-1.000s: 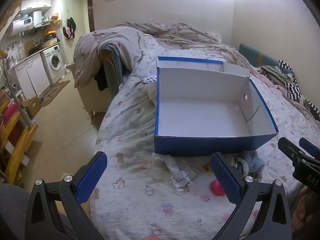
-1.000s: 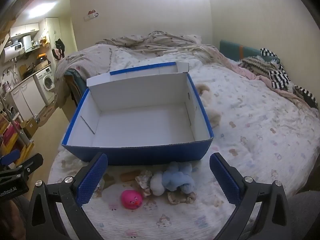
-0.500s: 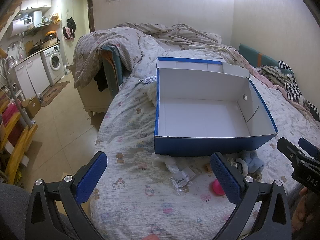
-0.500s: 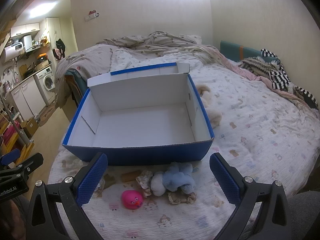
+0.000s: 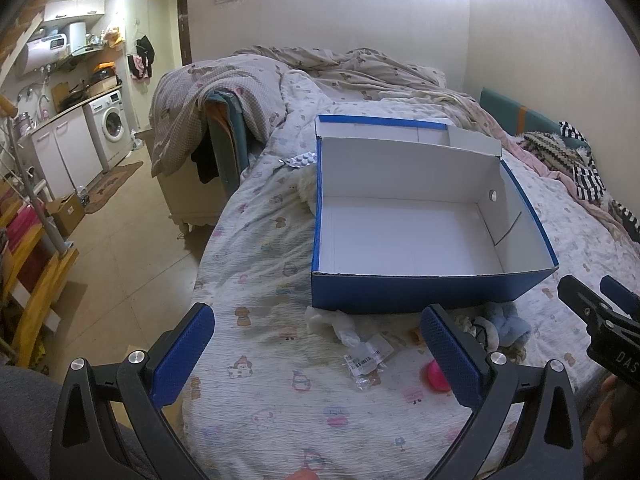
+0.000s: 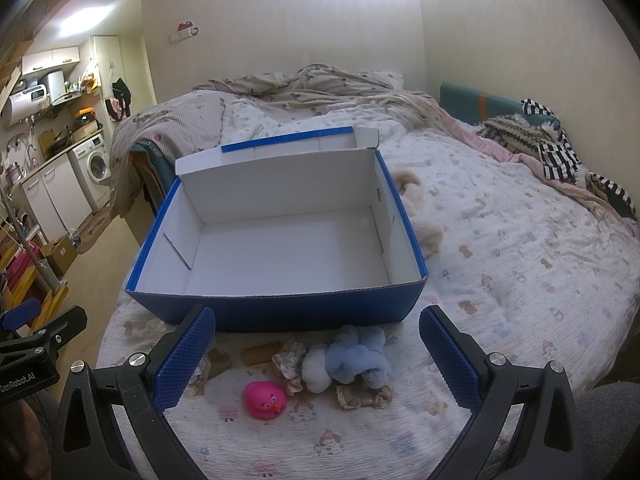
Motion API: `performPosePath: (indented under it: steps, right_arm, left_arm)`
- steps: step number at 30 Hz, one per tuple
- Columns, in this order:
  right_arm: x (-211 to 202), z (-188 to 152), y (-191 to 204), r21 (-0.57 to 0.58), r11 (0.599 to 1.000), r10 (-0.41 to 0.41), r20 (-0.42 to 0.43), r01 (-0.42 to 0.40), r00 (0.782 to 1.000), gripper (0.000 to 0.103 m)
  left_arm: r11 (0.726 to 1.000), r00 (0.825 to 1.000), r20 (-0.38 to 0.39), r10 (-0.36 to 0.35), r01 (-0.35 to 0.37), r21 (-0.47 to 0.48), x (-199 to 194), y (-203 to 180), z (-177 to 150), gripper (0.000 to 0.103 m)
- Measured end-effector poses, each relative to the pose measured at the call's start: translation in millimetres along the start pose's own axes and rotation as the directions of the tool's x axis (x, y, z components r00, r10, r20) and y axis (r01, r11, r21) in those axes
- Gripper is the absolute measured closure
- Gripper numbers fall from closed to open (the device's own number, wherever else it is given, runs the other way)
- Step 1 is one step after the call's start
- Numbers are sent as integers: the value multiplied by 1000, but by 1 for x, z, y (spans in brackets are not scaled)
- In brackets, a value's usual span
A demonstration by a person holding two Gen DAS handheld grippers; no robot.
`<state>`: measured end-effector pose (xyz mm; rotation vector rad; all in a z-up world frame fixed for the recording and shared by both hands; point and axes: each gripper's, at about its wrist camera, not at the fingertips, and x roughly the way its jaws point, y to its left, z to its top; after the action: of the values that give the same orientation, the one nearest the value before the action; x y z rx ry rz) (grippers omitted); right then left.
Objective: Organize soft objects
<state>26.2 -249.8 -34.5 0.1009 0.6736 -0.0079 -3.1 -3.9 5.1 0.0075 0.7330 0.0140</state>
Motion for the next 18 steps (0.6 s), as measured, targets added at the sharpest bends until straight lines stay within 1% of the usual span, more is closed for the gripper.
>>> performPosePath:
  steps: [5, 9, 18]
  right_arm:
    - [0, 0, 0, 1, 1000, 1, 1, -1, 1000, 0]
    - [0, 1, -1, 1, 1000, 1, 2, -1, 1000, 0]
    - [1, 0, 0, 0, 1000, 1, 3, -1, 1000, 0]
  left_arm:
    - [1000, 1000, 0, -12, 12, 0, -1, 1, 0, 0]
    - [1000, 1000, 4, 6, -6, -6, 0, 1, 1, 0]
    - [1000, 1000, 7, -10, 10, -5, 4, 3, 1, 0]
